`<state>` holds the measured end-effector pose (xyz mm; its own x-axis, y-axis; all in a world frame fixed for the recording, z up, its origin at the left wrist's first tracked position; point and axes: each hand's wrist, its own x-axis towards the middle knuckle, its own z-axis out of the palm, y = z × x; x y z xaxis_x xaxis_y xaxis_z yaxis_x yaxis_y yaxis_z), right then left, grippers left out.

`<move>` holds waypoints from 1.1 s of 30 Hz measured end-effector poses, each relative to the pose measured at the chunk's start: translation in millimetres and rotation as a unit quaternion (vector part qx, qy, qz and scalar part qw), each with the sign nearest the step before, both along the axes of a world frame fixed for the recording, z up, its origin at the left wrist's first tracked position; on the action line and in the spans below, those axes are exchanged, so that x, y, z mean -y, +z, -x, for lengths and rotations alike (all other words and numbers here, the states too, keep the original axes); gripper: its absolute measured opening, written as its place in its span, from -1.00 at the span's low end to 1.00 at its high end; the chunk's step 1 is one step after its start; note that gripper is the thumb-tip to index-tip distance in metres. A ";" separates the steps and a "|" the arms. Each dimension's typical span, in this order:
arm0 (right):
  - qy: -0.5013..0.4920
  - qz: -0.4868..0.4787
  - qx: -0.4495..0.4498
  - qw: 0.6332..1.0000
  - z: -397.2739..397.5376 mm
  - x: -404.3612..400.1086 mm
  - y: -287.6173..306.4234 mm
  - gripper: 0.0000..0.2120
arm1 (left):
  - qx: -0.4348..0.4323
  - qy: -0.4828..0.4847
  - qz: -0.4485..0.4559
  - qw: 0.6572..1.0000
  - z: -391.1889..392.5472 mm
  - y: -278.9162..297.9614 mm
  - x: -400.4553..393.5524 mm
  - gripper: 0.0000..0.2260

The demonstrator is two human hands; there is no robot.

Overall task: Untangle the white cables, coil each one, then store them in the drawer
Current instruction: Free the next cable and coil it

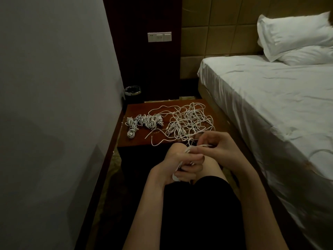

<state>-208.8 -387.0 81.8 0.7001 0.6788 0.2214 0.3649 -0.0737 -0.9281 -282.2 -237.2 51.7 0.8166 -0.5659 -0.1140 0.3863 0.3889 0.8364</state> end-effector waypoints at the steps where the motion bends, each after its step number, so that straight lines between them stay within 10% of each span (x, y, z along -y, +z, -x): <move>1: -0.003 -0.015 -0.011 1.000 -0.6 1.0 -0.5 -0.76 | -0.002 -0.001 0.001 1.000 -0.6 -0.2 1.3 -0.72; 12: -0.093 -0.085 -0.093 0.988 -1.2 -10.0 -10.0 -0.91 | 0.016 0.219 0.082 0.972 -8.9 -12.7 -5.0 -0.56; 21: -0.128 0.098 -0.017 0.987 7.9 -36.1 -32.1 -0.94 | -0.016 0.378 -0.014 0.926 -13.0 -9.2 -4.1 -0.47; 33: -0.022 0.132 -0.010 0.991 0.1 -23.2 -27.6 -0.94 | -0.075 0.507 0.255 0.820 -7.3 0.6 -10.6 -0.51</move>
